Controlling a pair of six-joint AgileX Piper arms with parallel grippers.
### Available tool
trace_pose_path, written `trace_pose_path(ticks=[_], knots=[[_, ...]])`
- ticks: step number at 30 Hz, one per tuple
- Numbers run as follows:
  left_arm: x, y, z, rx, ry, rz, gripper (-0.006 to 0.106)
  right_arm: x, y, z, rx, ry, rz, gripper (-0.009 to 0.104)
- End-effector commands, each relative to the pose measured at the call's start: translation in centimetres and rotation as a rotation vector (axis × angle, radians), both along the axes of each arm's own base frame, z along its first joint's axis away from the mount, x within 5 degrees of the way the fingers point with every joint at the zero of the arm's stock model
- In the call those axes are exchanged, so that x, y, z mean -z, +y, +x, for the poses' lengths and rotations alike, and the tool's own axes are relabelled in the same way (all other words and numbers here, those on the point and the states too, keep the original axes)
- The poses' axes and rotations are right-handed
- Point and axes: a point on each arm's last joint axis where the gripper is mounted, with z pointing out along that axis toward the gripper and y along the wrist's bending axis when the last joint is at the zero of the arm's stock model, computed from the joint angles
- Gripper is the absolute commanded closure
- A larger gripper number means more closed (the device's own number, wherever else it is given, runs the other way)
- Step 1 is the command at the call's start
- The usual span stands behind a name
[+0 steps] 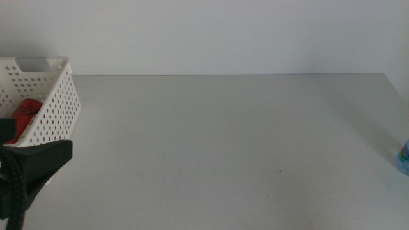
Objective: Use arms to grab the bottles and put them into the dustbin to the left of the table.
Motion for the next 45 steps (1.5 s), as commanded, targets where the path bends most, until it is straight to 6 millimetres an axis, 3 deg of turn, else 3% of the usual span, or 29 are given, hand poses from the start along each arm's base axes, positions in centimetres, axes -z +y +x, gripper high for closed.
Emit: trace_pose_path(ticks=[1, 10, 19, 30, 39, 45], knots=[[-1.5, 0.0, 0.1, -0.01, -0.082, -0.057, 0.008, -1.2, -0.2, 1.0, 0.011, -0.106, -0.029, 0.025], [-1.5, 0.0, 0.1, -0.01, -0.082, -0.057, 0.008, 0.3, -0.7, 4.0, 0.047, -0.029, -0.008, 0.025], [-1.5, 0.0, 0.1, -0.01, -0.082, -0.057, 0.008, 1.6, -1.2, 5.8, 0.086, -0.012, -0.008, 0.025], [-1.5, 0.0, 0.1, -0.01, -0.082, -0.057, 0.008, 2.0, -2.9, 6.4, 0.142, -0.037, -0.075, 0.025], [-1.5, 0.0, 0.1, -0.01, -0.082, -0.057, 0.008, 2.2, -3.1, 6.6, 0.141, -0.045, -0.078, 0.025], [-1.5, 0.0, 0.1, -0.01, -0.082, -0.057, 0.008, 2.6, -3.5, 7.8, 0.154, -0.033, -0.05, 0.02]])
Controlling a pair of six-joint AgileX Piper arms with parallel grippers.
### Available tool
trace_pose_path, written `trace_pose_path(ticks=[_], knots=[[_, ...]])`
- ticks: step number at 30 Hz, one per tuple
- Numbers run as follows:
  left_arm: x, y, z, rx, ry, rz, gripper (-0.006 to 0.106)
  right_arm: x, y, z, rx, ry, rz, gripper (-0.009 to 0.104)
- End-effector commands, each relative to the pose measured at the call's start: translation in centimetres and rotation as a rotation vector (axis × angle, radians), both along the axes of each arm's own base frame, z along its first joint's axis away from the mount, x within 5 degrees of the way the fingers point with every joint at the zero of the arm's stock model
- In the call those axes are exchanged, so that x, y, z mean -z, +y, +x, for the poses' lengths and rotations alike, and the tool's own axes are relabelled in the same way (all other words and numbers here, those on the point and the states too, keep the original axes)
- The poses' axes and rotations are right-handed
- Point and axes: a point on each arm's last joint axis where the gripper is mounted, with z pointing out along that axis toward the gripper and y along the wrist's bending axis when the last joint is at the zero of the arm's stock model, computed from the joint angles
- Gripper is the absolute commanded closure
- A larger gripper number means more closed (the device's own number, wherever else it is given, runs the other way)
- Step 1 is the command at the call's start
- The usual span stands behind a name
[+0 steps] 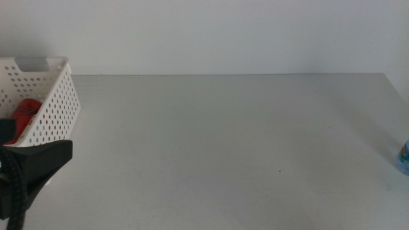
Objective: Use arms to grab the bottles and put them into the dustbin to the left of the table.
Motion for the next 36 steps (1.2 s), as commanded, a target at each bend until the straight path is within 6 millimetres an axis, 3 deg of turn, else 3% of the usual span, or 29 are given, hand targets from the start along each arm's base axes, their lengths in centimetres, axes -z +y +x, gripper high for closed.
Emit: trace_pose_path(ticks=[1, 9, 21, 31, 34, 36], knots=[[-1.5, 0.0, 0.1, -0.01, -0.082, -0.057, 0.008, -1.3, -0.5, 1.1, 0.015, -0.128, -0.028, 0.018], [-1.5, 0.0, 0.1, -0.01, -0.082, -0.057, 0.008, -1.1, -1.9, 3.4, 0.098, -0.179, -0.024, 0.003], [-1.5, 0.0, 0.1, -0.01, -0.082, -0.057, 0.008, 0.6, -3.1, 7.6, 0.11, -0.159, -0.005, 0.002], [-1.5, 0.0, 0.1, -0.01, -0.082, -0.057, 0.008, 0.5, -3.9, 10.7, 0.099, -0.196, -0.024, 0.003], [-1.5, 0.0, 0.1, -0.01, -0.082, -0.057, 0.008, 0.8, -4.0, 11.2, 0.096, -0.183, -0.05, 0.013], [-1.5, 0.0, 0.1, -0.01, -0.082, -0.057, 0.008, 1.0, -3.9, 11.3, 0.088, -0.161, -0.09, 0.036]])
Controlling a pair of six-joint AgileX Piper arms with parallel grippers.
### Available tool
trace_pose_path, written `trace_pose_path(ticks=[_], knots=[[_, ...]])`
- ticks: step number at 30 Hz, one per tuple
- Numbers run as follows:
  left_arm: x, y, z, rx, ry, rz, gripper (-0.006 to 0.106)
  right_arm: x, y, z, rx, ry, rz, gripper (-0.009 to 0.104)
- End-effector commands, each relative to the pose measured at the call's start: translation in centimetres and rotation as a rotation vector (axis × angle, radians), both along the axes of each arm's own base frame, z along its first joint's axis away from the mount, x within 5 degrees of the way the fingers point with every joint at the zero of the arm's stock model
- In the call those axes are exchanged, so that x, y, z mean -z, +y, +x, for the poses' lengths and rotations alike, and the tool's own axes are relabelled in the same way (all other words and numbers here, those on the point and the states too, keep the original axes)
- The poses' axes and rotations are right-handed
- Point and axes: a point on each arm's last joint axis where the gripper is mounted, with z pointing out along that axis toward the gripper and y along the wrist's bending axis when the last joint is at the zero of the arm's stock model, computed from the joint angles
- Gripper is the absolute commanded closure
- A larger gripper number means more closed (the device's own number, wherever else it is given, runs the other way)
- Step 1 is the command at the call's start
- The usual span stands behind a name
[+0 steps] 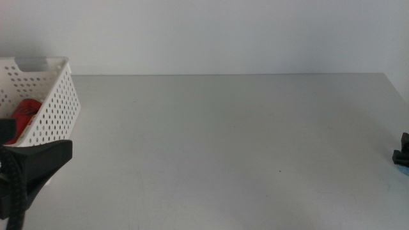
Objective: Use arms to grab the bottles and put them into the dustbin to the left of the table.
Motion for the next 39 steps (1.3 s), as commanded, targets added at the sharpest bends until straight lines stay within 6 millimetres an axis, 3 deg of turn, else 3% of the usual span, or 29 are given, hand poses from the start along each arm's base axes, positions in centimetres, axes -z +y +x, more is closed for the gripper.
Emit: trace_pose_path(ticks=[1, 3, 6, 9, 14, 18, 22, 26, 31, 39], knots=[[-1.5, 0.0, 0.1, -0.01, -0.082, -0.057, 0.008, -2.7, 0.0, 0.7, -0.016, -0.197, -0.11, 0.055], [-1.5, 0.0, 0.1, -0.01, -0.082, -0.057, 0.008, -2.9, 0.8, 0.9, -0.043, -0.209, -0.101, 0.097], [-1.5, 0.0, 0.1, -0.01, -0.082, -0.057, 0.008, -4.1, 2.9, 1.8, -0.124, -0.288, -0.057, 0.096], [-1.5, 0.0, 0.1, -0.01, -0.082, -0.057, 0.008, -5.8, 6.7, 4.1, -0.29, -0.37, -0.011, 0.096], [-1.5, 0.0, 0.1, -0.01, -0.082, -0.057, 0.008, -9.1, 15.4, 8.7, -0.644, -0.367, 0.037, 0.096], [-1.5, 0.0, 0.1, -0.01, -0.082, -0.057, 0.008, -10.9, 22.0, 12.0, -0.825, -0.334, 0.101, 0.096], [-1.5, 0.0, 0.1, -0.01, -0.082, -0.057, 0.008, -10.3, 27.6, 14.4, -0.949, -0.295, 0.149, 0.096], [-1.5, 0.0, 0.1, -0.01, -0.082, -0.057, 0.008, -9.3, 32.2, 15.4, -1.046, -0.272, 0.15, 0.096], [-1.5, 0.0, 0.1, -0.01, -0.082, -0.057, 0.008, -8.3, 35.6, 15.1, -1.11, -0.263, 0.153, 0.096], [-1.5, 0.0, 0.1, -0.01, -0.081, -0.056, 0.008, -6.6, 37.3, 14.2, -1.145, -0.224, 0.16, 0.096]])
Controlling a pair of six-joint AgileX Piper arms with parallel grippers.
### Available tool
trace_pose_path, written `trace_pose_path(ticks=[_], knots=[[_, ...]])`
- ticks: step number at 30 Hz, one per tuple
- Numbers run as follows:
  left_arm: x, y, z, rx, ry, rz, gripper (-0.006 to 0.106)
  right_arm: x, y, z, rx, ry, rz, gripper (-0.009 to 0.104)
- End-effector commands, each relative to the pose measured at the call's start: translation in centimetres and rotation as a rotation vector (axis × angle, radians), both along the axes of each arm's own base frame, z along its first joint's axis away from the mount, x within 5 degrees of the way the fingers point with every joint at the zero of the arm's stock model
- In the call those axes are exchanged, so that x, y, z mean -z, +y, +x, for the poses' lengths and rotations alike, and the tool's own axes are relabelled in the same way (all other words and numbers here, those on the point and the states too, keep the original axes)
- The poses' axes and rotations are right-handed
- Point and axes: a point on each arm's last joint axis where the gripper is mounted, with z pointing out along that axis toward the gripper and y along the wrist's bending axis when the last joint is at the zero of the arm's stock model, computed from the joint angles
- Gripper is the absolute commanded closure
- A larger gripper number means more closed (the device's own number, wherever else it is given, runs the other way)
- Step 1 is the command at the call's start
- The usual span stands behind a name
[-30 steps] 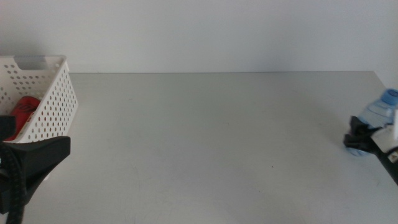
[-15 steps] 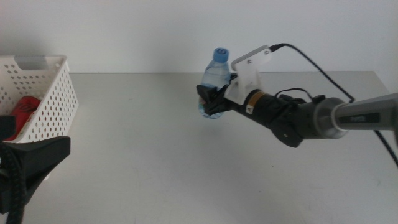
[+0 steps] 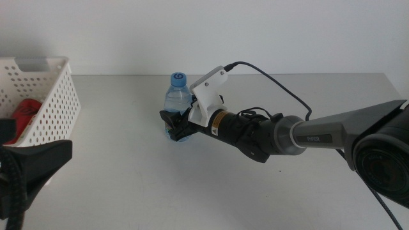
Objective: Use arms to grab the bottles and put them into the dustbin to the left of the table.
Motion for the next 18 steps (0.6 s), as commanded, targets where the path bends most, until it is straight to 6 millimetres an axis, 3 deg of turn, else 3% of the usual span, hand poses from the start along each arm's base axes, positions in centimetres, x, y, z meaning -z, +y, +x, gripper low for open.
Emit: trace_pose_path(ticks=[1, 5, 7, 14, 18], knots=[[-1.5, 0.0, 0.1, -0.01, -0.081, -0.056, 0.008, -4.8, 0.7, -0.1, -0.025, -0.122, 0.118, 0.095], [-1.5, 0.0, 0.1, -0.01, -0.081, -0.056, 0.008, -4.8, 1.1, -0.4, -0.025, -0.116, 0.116, 0.084], [-1.5, 0.0, 0.1, -0.01, -0.081, -0.056, 0.008, -4.9, 1.3, -0.6, -0.034, -0.128, 0.123, 0.073], [-1.5, 0.0, 0.1, -0.01, -0.081, -0.056, 0.008, -5.2, 1.8, -1.0, -0.045, -0.104, 0.157, 0.021], [-1.5, 0.0, 0.1, -0.01, -0.081, -0.056, 0.008, -6.8, 1.5, -1.2, -0.03, -0.067, 0.157, 0.009]])
